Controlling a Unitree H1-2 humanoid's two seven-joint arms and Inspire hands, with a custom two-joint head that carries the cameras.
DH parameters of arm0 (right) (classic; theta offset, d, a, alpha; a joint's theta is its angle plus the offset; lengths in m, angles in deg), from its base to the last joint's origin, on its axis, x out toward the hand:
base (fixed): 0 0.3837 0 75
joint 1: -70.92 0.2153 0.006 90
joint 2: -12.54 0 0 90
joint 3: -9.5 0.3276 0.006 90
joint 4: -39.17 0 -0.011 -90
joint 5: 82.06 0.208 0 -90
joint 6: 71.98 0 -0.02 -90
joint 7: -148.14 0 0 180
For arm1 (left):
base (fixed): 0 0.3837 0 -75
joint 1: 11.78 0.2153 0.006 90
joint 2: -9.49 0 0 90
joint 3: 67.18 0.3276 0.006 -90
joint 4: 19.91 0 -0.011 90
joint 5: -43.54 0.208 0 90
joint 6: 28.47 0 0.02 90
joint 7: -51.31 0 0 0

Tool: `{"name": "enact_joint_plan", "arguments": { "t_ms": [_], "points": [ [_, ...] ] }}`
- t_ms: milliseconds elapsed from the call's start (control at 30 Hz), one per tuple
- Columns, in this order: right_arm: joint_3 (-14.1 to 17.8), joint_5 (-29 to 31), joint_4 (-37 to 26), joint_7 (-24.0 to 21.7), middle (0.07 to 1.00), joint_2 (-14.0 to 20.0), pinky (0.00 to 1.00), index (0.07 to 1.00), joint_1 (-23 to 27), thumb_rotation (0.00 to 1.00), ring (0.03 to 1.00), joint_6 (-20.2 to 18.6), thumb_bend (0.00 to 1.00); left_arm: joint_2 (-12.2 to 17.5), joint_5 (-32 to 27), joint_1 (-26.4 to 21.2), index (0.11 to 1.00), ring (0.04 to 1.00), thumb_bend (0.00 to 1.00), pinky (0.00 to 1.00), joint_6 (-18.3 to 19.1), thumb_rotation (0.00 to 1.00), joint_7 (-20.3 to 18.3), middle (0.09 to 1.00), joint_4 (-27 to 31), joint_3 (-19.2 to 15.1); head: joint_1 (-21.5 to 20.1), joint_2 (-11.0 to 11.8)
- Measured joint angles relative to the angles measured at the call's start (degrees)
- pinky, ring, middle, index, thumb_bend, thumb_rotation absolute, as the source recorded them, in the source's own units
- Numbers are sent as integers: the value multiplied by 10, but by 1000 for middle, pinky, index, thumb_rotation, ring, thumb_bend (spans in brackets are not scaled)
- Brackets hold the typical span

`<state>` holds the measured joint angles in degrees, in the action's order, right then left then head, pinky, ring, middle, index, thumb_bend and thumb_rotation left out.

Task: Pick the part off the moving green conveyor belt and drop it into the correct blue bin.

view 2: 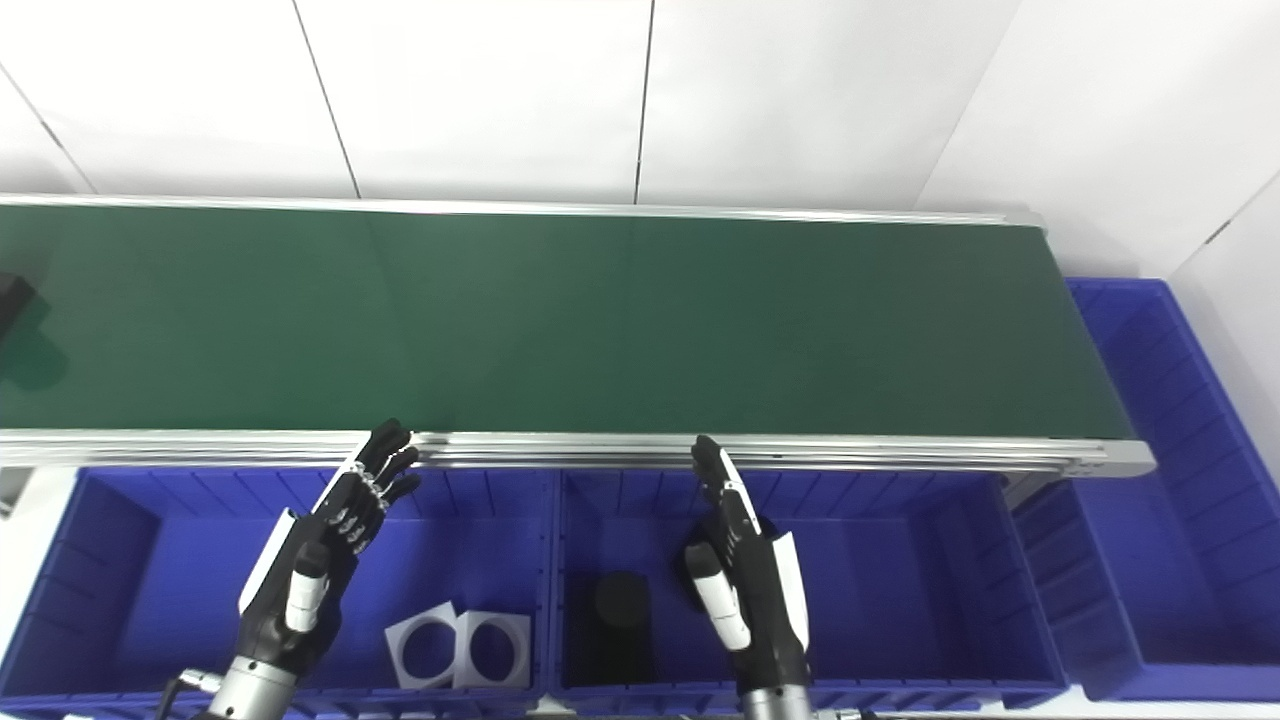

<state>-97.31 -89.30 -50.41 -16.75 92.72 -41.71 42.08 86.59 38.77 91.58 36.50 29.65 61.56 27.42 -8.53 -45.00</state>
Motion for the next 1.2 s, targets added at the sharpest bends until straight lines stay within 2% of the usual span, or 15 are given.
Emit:
{"name": "enact_joint_plan", "arguments": {
  "t_ms": [500,667,733,767,800,833,867,933,967,1200],
  "points": [
    [5,0,0,-9,934,-5,950,936,-1,1000,939,0,739,-8,0,0,948,946,787,934,0,946,-7,964,0,-8,7,9],
    [6,0,0,-10,942,-3,959,953,-4,1000,948,0,754,-8,9,1,937,934,756,905,0,938,-7,954,-1,-5,59,25],
    [7,5,-2,-13,957,0,985,971,-7,1000,964,0,754,-9,18,2,920,915,748,868,0,912,-5,938,-1,-2,104,44],
    [8,8,-2,-18,958,2,989,972,-9,1000,965,0,750,-11,24,3,918,913,746,862,0,912,-2,936,-1,0,105,44],
    [9,11,-3,-21,955,6,988,967,-11,1000,959,0,735,-12,30,5,917,912,741,859,0,908,6,935,-1,4,119,56],
    [9,12,-3,-22,953,9,987,965,-12,1000,957,0,731,-14,37,6,917,911,740,858,0,907,11,934,-1,7,119,56],
    [10,13,-3,-22,950,12,993,960,-13,1000,952,0,697,-15,41,8,921,912,729,852,0,900,16,939,-1,11,131,71],
    [11,14,-3,-22,951,16,998,963,-14,1000,954,0,674,-15,51,11,924,914,724,852,0,895,30,945,-1,24,131,71],
    [11,16,-3,-22,953,18,999,964,-13,1000,955,0,657,-15,53,12,924,916,722,851,0,890,34,947,-1,29,153,98],
    [10,24,1,-31,963,31,1000,976,-13,1000,964,0,662,-14,64,12,890,886,715,815,0,817,82,917,-14,58,170,126]
  ]
}}
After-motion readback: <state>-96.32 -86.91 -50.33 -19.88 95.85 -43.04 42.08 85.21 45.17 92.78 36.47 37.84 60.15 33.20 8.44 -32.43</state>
